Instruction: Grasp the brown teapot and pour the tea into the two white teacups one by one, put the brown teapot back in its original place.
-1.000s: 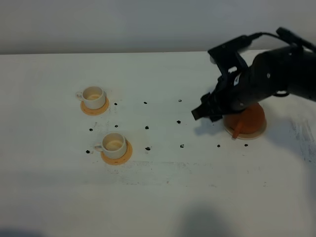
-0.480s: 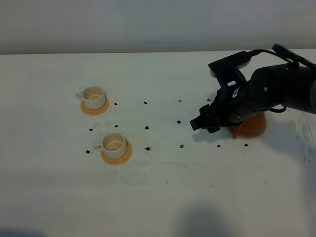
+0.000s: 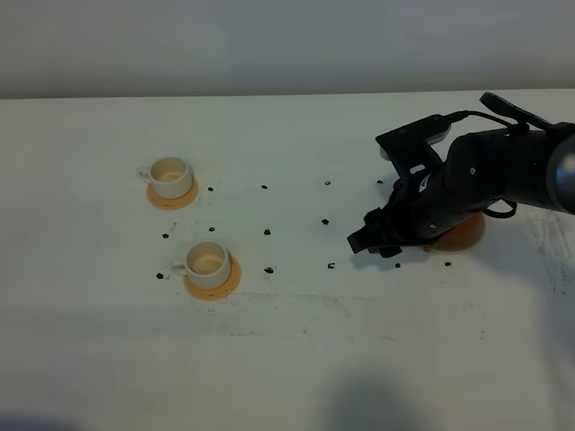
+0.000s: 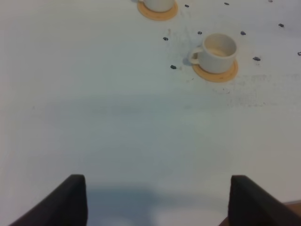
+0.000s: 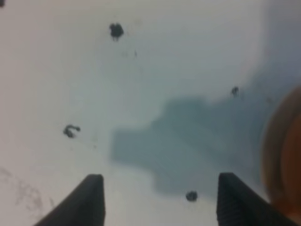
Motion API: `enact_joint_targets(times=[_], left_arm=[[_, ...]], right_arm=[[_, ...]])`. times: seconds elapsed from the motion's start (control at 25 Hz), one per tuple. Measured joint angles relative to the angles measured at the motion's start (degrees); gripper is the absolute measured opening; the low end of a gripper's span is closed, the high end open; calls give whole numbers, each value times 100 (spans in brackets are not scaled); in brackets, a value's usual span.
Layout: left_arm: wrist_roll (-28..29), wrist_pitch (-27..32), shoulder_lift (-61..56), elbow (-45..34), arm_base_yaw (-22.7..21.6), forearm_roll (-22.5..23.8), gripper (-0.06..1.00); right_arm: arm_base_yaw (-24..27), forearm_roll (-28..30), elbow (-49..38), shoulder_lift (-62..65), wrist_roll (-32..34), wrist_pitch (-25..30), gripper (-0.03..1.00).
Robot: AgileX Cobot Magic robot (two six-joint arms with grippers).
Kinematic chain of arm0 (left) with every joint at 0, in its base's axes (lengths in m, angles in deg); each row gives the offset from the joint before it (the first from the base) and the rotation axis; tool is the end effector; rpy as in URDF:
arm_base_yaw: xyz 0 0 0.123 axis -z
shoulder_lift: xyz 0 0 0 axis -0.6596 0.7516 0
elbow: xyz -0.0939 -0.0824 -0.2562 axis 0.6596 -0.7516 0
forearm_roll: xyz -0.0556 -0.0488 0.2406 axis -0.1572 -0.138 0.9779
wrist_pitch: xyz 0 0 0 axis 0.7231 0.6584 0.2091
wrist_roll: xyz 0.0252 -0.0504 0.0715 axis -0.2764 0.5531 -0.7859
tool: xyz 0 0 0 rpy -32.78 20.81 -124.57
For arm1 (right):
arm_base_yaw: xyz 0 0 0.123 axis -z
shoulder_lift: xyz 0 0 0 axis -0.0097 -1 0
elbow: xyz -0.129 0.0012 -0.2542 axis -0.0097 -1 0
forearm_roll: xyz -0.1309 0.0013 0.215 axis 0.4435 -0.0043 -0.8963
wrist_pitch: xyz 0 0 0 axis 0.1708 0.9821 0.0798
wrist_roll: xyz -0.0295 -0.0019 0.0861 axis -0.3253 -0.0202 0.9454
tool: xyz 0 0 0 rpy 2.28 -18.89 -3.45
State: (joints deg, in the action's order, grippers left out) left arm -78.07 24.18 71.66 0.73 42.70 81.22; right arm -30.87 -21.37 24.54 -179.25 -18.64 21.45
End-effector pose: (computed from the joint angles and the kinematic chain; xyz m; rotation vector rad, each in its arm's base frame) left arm -0.0009 -0.0107 0.2649 0.0903 2.0838 -0.1429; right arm 0.3164 0.1947 0.1570 -0.7805 2.6487 0.2647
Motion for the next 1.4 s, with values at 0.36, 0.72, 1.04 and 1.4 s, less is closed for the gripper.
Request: enact_joint_targets(times=[0.36, 0.72, 1.04, 1.4], left_arm=[[0, 0, 0, 0, 0, 0, 60], [0, 0, 0, 0, 0, 0, 60], [0, 0, 0, 0, 0, 0, 60], [0, 0, 0, 0, 0, 0, 60]], right_arm=[[126, 86, 0, -6, -16, 329, 51], [143, 214, 0, -6, 71, 340, 51], [172, 306, 0, -6, 348, 368, 51], [233, 455, 0, -6, 697, 506, 51]])
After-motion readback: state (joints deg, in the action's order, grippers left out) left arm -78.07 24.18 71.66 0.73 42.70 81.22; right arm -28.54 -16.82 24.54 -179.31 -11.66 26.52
